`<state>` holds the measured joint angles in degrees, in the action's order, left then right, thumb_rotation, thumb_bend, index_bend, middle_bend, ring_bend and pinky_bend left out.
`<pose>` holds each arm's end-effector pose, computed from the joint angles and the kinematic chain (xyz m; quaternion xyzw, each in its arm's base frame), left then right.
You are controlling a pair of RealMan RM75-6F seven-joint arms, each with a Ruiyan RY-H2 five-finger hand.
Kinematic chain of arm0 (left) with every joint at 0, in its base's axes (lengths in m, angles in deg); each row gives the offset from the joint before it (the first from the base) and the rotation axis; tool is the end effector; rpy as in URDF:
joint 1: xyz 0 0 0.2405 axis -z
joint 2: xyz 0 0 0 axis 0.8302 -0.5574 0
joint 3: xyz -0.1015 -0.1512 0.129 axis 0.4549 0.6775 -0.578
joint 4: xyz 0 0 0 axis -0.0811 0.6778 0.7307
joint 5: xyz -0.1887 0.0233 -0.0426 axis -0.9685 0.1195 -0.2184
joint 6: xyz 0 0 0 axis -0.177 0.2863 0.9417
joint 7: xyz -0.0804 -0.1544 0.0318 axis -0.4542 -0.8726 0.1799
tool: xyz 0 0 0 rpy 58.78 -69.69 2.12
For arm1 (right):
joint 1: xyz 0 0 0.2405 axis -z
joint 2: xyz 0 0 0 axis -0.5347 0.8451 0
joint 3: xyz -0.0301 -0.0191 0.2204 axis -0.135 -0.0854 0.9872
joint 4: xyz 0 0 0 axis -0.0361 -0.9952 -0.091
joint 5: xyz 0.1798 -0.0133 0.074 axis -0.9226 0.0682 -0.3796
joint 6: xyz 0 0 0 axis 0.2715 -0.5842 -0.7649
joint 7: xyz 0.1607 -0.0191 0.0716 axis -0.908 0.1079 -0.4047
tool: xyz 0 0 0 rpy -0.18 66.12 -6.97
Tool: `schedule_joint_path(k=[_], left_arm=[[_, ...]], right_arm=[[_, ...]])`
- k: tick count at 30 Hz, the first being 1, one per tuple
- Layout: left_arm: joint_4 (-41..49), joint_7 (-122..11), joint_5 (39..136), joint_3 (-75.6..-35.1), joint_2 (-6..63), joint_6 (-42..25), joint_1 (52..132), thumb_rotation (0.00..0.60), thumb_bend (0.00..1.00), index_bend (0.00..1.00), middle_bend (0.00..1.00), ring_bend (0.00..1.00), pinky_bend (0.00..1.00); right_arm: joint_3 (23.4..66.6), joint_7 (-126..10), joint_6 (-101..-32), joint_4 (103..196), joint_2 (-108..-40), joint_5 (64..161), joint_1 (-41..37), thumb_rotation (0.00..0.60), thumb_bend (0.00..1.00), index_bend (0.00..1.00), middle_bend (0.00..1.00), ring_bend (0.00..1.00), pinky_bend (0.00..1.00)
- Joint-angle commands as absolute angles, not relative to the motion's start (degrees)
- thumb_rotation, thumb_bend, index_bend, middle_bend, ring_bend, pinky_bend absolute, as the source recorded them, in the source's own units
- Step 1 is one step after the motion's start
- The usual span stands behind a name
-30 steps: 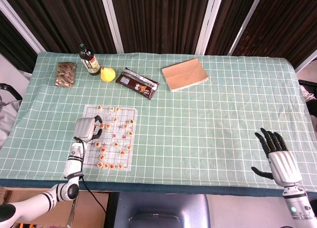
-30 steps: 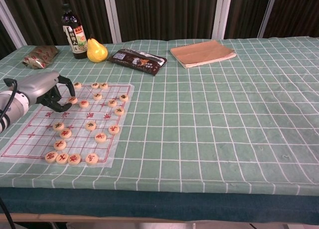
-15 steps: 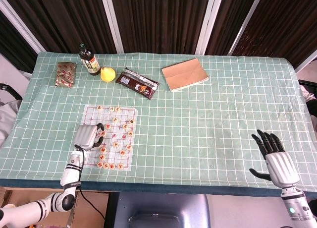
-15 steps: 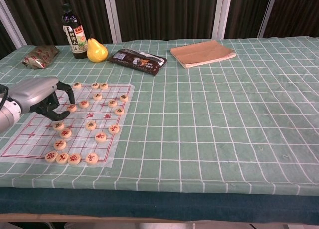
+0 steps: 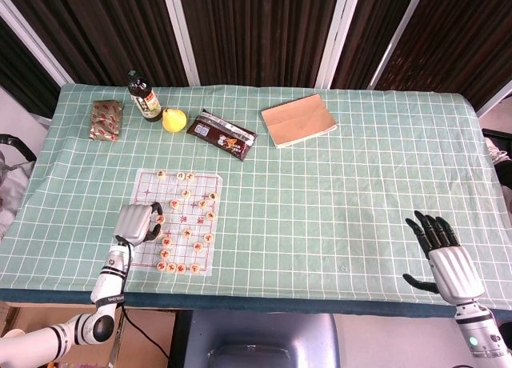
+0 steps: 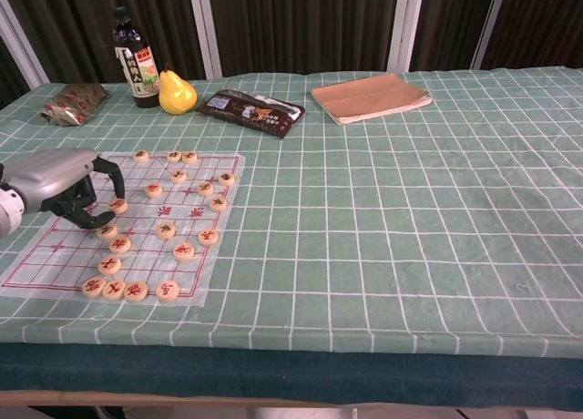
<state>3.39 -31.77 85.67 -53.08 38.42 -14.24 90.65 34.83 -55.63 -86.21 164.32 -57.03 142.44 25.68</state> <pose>-0.2043 0.3513 -0.0045 -0.6877 -0.3989 -0.2995 0.5275 -0.2651 -0.2081 0.1321 0.6546 -0.3627 0.3805 0.5433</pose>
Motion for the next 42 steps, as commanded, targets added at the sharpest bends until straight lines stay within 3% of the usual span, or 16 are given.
schedule_joint_path(k=[1,20,26,28,30,32,34,38,40,42], left_arm=[[3.4,-32.1,85.7,-53.1,38.4,-14.3,90.7,0.6,0.37,0.49,1.0,1.0,1.0],[2.6,-33.5,87.2,-53.6,37.8,-13.5,90.5,0.6,0.39,0.41,1.0,1.0,1.0],[-6.6,-36.5,94.3,-54.4,32.9,-7.0,88.3,0.6,0.37,0.39,1.0,1.0,1.0],[-11.9,-39.2,99.5,-55.9,29.2,-2.4,85.9,0.6,0.36,0.36,1.0,1.0,1.0],[-16.9,-43.2,106.5,-59.6,24.1,2.4,82.5,0.6,0.36,0.29,0.92,0.98,1.0],[-18.8,-48.1,114.8,-64.0,20.1,7.6,79.3,0.6,0.36,0.21,0.73,0.84,0.94],[-16.9,-52.4,123.1,-69.1,17.0,14.2,75.4,0.6,0.37,0.15,0.56,0.64,0.8],[-10.9,-57.1,125.6,-74.4,14.4,22.7,67.3,0.6,0.39,0.01,0.12,0.12,0.33],[-8.5,-58.4,124.8,-75.3,14.2,23.3,65.2,0.6,0.39,0.0,0.01,0.02,0.23],[-7.6,-57.4,127.5,-75.9,13.2,23.0,65.7,0.6,0.37,0.0,0.0,0.0,0.16]], right_arm=[[34.8,-55.7,-86.3,164.3,-57.0,142.4,25.7,0.6,0.18,0.0,0.0,0.0,0.0],[34.8,-56.2,-86.9,164.7,-56.5,142.7,26.0,0.6,0.19,0.0,0.0,0.0,0.0],[34.8,-56.6,-87.2,164.8,-56.4,142.7,26.2,0.6,0.19,0.0,0.0,0.0,0.0],[34.7,-56.8,-87.3,164.9,-56.2,142.7,26.3,0.6,0.19,0.0,0.0,0.0,0.0],[34.8,-56.7,-87.2,165.1,-56.0,142.2,26.5,0.6,0.19,0.0,0.0,0.0,0.0],[34.8,-56.0,-86.8,165.5,-55.7,141.5,26.6,0.6,0.19,0.0,0.0,0.0,0.0],[34.5,-54.8,-85.6,166.5,-55.0,140.5,26.6,0.6,0.19,0.0,0.0,0.0,0.0],[34.3,-52.7,-85.4,167.5,-54.4,140.5,26.8,0.6,0.19,0.0,0.0,0.0,0.0],[33.8,-52.9,-85.9,167.7,-54.2,141.6,26.9,0.6,0.19,0.0,0.0,0.0,0.0],[33.3,-53.1,-85.7,167.6,-53.9,142.5,26.9,0.6,0.19,0.0,0.0,0.0,0.0]])
